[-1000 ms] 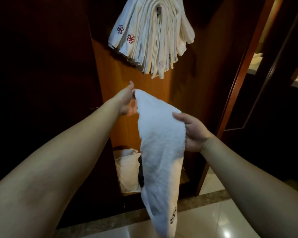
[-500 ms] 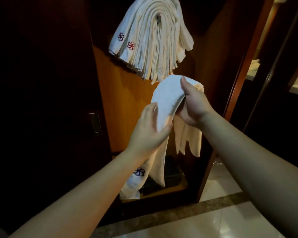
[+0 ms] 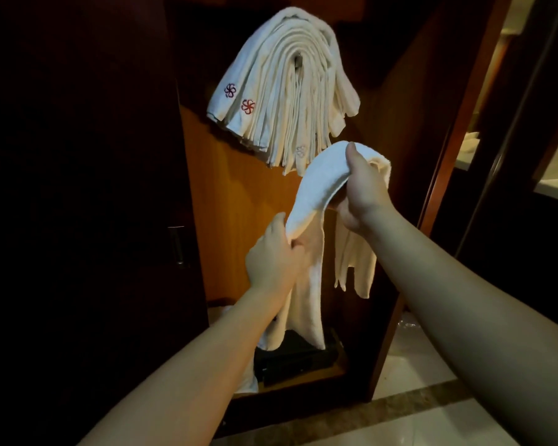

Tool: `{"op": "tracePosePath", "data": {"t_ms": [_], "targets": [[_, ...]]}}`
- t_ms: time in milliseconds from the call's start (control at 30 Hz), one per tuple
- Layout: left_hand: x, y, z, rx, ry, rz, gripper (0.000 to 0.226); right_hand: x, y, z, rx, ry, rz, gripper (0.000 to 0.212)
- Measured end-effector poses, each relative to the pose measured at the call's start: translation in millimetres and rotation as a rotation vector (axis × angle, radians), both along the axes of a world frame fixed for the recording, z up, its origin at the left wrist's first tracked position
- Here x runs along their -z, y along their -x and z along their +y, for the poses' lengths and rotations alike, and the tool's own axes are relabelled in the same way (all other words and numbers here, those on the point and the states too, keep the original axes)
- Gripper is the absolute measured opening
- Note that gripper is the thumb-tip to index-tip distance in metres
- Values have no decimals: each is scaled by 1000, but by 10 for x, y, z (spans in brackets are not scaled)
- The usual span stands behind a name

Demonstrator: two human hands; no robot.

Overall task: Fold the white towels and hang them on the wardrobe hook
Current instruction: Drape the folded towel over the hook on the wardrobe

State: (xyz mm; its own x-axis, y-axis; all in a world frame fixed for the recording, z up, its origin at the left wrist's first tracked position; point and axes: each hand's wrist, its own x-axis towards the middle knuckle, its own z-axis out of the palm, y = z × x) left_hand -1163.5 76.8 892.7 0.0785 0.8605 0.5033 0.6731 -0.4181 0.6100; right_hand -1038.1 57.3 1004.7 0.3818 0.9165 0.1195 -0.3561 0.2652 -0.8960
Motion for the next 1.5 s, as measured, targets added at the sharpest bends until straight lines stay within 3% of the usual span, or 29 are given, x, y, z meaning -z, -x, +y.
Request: {"op": "tracePosePath", "data": {"t_ms": [67, 200, 367, 667, 733, 867, 967, 1033, 1067, 1133, 1200, 1333, 1500], "targets": [[28, 40, 60, -22, 21, 26, 49, -2, -27, 25, 13, -7, 56, 39], [245, 191, 195, -60, 20, 122, 18, -62, -130, 33, 82, -34, 117, 46], [436, 621, 512, -219, 18, 232, 13, -16, -414, 139, 185, 0, 201, 50], [392, 1203, 723, -246, -65, 384, 9, 288, -644, 372, 277, 93, 390, 41], [378, 1321, 719, -196, -64, 310, 5, 284, -693, 379, 289, 80, 423, 42], [93, 1507, 624, -58, 94, -202, 7, 234, -772, 403, 310, 71, 461, 39], [-394, 1665, 531, 76, -141, -659, 21, 232, -844, 457, 270, 46, 536, 41], [-588, 1787, 514, 345, -154, -919, 31, 247, -844, 499, 238, 35, 579, 44], [-582, 1813, 518, 472, -40, -927, 43, 258, -831, 521, 239, 38, 601, 47], [-445, 1781, 466, 588, 238, -691, 67, 274, -808, 555, 249, 47, 650, 58], [-262, 1739, 449, 529, 340, -473, 53, 302, -820, 553, 259, 68, 673, 60], [-281, 1824, 478, 349, 232, -711, 25, 429, -856, 531, 227, 100, 629, 42], [-238, 1852, 452, 371, 266, -829, 40, 507, -869, 538, 205, 138, 621, 34]]}}
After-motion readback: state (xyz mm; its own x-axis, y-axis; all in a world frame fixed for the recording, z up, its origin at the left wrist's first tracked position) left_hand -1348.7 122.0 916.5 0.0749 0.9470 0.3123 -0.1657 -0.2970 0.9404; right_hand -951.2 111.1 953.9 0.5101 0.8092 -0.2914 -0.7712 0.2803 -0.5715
